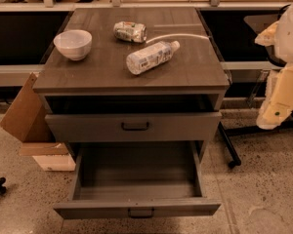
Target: Close middle drawer
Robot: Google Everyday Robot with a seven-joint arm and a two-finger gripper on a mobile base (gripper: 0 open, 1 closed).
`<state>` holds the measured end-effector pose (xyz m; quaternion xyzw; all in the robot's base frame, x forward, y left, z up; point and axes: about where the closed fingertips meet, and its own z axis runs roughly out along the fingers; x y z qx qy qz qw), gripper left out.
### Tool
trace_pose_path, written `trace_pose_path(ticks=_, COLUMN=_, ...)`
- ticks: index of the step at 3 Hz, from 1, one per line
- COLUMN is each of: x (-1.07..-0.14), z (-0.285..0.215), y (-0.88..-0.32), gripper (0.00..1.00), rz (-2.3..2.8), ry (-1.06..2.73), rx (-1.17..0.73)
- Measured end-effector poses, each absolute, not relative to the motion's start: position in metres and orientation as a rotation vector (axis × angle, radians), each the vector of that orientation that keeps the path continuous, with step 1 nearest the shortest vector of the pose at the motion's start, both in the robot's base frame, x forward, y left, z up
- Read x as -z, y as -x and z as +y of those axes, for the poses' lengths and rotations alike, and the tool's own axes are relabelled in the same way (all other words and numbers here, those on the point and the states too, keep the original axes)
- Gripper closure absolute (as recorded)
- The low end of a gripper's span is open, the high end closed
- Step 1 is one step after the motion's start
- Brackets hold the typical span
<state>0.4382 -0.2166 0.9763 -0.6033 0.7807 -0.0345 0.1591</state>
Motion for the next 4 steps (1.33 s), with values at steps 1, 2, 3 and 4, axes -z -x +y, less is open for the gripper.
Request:
trace_pose_path(ticks=1, x=-0.977, z=-0.216, y=-0.438, gripper=0.00, rz=2.229, ry=1.724, rx=0.100)
trace_pose_path(ticks=2, x=-0.957, z=-0.208, y=-0.437, gripper=0.00, rz=2.176, ry=1.783, rx=0.067)
trace_pose_path(ticks=3, x=-0.926, z=-0.199, y=-0.433, gripper=0.00, rz=2.111, ry=1.858, rx=0.004)
trace_pose_path(ticks=4, x=-0.888, z=-0.189, y=-0.429, gripper=0.00, rz=2.074, ry=1.923, rx=-0.070)
